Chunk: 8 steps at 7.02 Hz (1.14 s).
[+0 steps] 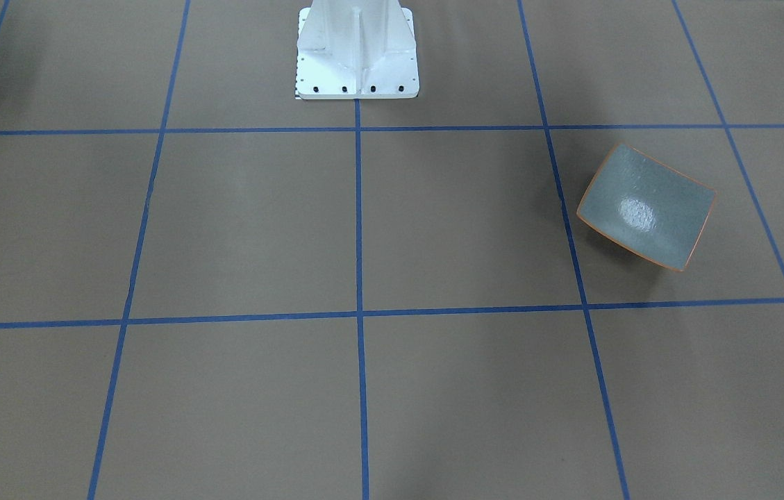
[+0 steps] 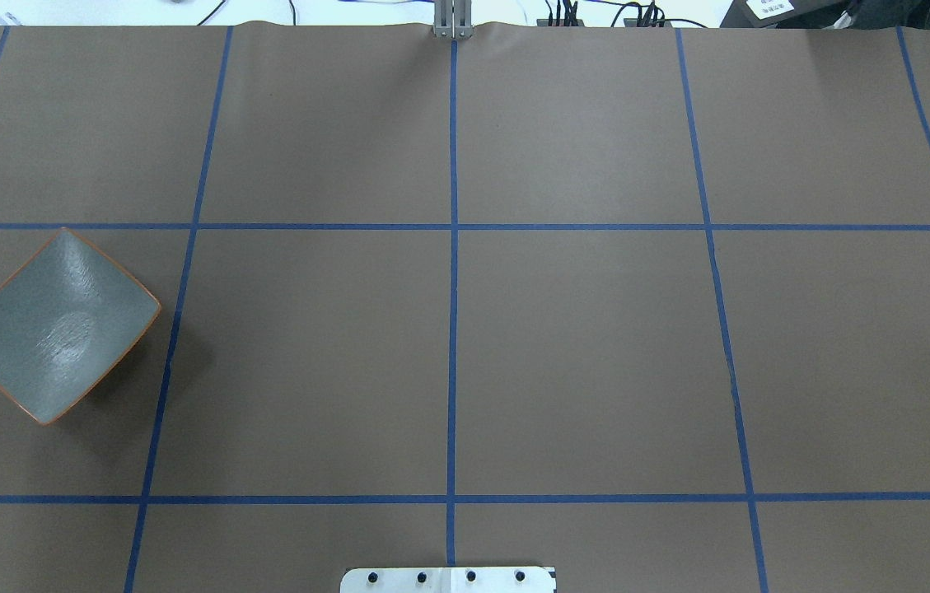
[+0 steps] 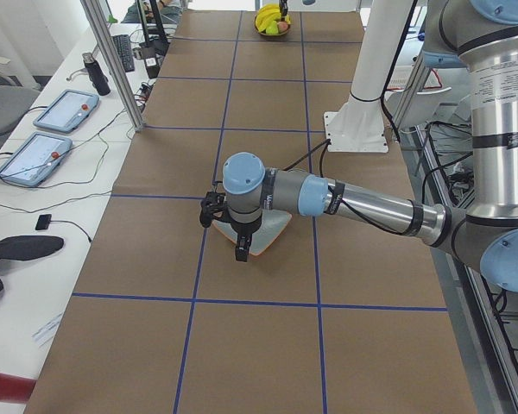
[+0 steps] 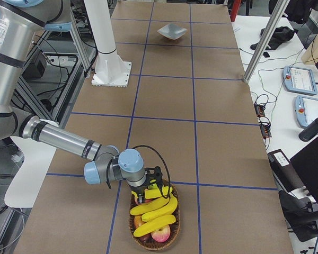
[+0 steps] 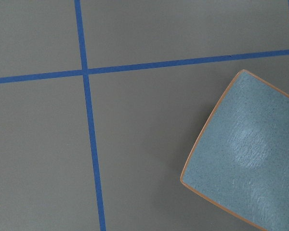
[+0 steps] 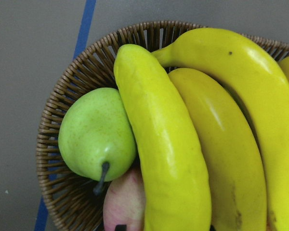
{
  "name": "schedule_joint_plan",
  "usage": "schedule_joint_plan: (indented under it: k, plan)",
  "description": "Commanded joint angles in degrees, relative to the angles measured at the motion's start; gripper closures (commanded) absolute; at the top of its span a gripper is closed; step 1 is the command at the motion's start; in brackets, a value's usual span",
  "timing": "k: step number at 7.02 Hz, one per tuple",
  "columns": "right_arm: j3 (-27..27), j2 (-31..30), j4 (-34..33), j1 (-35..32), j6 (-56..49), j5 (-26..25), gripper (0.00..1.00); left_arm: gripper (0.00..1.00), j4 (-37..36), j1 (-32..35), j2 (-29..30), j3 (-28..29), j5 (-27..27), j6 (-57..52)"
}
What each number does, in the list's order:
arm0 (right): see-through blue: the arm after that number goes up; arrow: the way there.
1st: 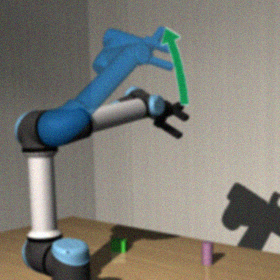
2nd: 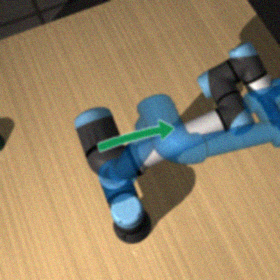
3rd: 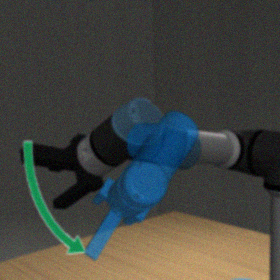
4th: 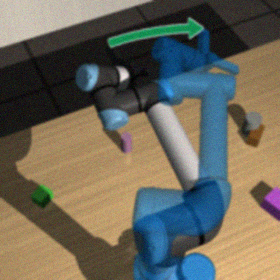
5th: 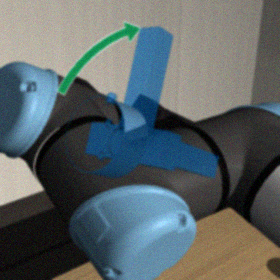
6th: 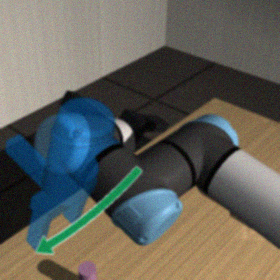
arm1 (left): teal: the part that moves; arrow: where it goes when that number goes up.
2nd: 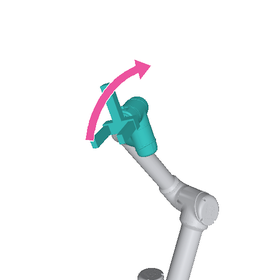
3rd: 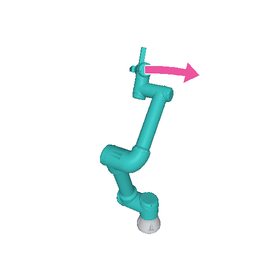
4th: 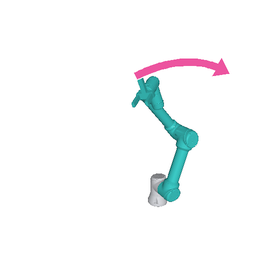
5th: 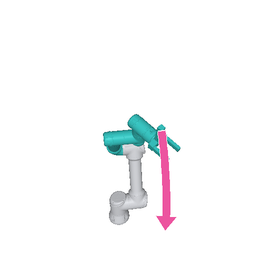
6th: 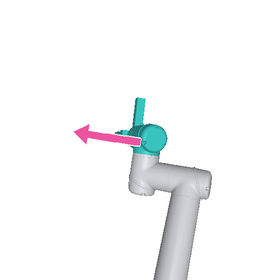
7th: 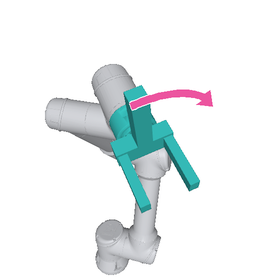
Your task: Transfer all bananas from basket to plate
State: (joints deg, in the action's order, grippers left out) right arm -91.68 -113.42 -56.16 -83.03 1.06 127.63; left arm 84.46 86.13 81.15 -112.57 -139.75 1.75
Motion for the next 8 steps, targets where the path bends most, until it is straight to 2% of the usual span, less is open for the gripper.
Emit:
schedule_joint_plan:
  k: [1,4,8]
  plan:
    - [-2.43,0.22,-0.26,-2.72,-0.35,4.52,1.00,0.00,0.00,0.00,0.15,-0.28,0.00,0.09]
    - [-5.52,0.05,-0.61,-5.55,-0.44,8.68,1.00,0.00,0.00,0.00,0.32,-0.63,-0.18,0.18]
    - [-5.17,-0.04,-0.44,-7.57,-0.53,7.81,1.00,0.00,0.00,0.00,0.41,-1.42,-0.26,0.27]
